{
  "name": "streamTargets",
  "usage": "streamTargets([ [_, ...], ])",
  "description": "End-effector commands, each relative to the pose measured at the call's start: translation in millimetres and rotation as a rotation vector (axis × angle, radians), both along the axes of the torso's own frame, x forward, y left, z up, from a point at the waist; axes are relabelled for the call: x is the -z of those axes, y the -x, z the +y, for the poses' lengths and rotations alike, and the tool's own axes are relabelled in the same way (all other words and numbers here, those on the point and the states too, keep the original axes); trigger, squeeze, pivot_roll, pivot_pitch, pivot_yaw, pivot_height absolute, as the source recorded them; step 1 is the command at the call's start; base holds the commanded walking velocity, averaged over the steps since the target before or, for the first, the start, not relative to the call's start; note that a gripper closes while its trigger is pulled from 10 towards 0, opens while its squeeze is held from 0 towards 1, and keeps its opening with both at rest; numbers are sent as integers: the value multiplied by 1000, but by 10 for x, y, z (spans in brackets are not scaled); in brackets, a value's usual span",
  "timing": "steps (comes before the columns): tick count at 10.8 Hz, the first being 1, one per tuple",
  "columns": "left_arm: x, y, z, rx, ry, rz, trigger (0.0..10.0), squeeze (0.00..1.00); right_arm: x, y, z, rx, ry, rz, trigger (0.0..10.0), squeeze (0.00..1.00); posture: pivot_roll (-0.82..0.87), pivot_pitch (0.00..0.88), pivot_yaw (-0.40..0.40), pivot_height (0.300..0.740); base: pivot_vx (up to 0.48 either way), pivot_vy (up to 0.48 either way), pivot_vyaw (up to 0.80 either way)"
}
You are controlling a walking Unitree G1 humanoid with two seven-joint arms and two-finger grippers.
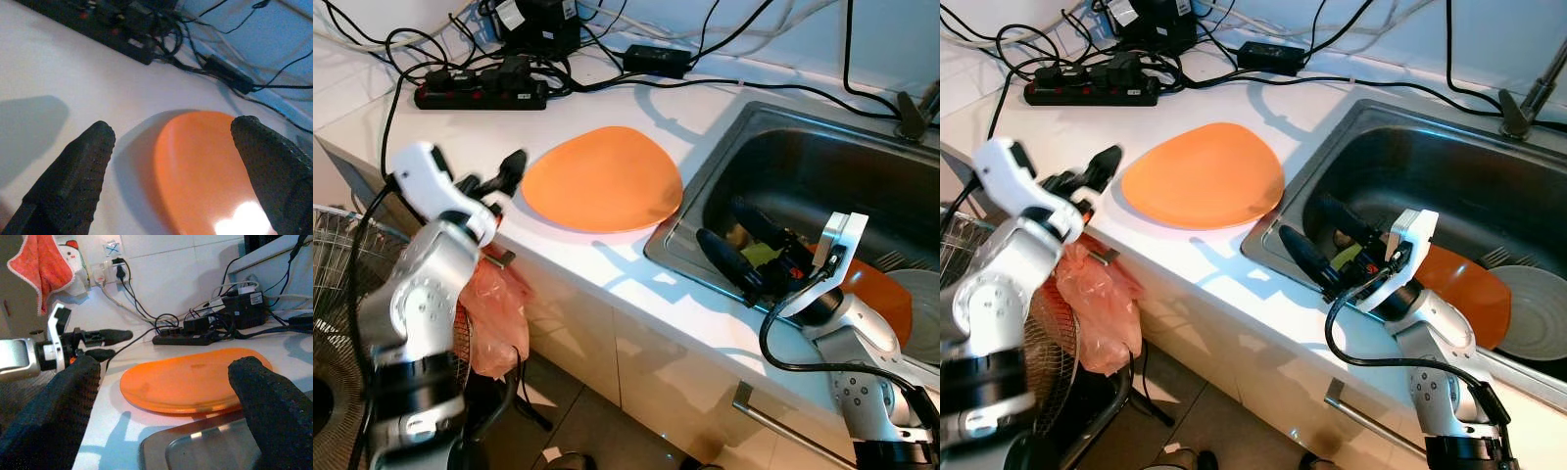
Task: Kitchen organization
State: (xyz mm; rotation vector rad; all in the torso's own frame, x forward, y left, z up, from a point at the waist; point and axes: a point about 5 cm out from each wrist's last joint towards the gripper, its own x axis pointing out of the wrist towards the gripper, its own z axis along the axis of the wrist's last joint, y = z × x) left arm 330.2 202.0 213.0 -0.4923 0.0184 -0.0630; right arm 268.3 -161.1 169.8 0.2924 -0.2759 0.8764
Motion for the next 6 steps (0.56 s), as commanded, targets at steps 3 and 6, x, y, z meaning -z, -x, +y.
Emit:
streamTargets([
  [3,58,-101,-125,63,0,46,10000,0,128,7,64,-20,-8,61,10000,0,79,124,79,740,0,0,0],
  [6,97,-102,-127,62,6,70,10000,0,124,20,35,-5,-11,59,10000,0,78,134,82,740,0,0,0],
])
